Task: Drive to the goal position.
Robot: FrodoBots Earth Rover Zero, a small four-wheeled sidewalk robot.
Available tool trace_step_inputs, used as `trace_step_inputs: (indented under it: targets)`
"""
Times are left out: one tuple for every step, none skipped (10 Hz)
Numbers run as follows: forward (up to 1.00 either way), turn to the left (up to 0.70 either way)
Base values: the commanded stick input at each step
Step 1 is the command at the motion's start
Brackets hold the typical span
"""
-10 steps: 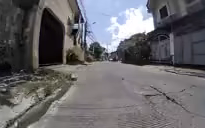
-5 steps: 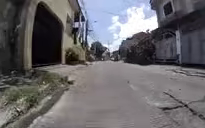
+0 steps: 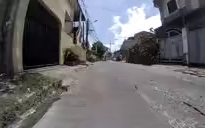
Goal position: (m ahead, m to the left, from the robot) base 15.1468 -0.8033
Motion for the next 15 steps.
trace_step_inputs:
  targets:
    - [1.00,0.00]
    - [1.00,0.00]
    - [1.00,0.00]
    - [1.00,0.00]
    - [1.00,0.00]
    - [1.00,0.00]
    - [1.00,0.00]
    - [1.00,0.00]
    - [1.00,0.00]
    - [1.00,-0.12]
    - [1.00,-0.27]
    - [1.00,-0.40]
    - [1.00,-0.30]
    - [1.00,-0.10]
    - [1.00,-0.02]
